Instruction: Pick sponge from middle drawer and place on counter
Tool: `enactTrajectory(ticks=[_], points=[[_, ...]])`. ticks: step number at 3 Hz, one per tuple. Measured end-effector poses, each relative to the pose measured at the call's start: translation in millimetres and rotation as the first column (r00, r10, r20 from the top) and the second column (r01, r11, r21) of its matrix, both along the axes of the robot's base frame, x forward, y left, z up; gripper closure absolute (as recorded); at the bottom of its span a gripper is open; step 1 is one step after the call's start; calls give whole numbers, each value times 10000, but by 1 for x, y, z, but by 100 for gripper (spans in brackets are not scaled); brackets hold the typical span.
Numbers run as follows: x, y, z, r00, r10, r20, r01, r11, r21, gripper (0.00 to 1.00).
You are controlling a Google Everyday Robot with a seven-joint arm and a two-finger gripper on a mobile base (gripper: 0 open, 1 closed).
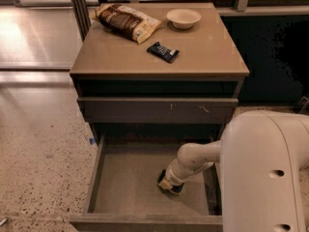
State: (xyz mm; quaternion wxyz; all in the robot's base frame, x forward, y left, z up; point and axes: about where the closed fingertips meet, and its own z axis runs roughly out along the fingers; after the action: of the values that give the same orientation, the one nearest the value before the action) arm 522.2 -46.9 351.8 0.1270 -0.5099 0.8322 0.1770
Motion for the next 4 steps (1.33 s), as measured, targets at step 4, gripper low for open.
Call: enactTrajectory(ticks=[4], points=[[35, 13, 210, 9754, 2075, 740, -2199, 8969, 3837, 100]])
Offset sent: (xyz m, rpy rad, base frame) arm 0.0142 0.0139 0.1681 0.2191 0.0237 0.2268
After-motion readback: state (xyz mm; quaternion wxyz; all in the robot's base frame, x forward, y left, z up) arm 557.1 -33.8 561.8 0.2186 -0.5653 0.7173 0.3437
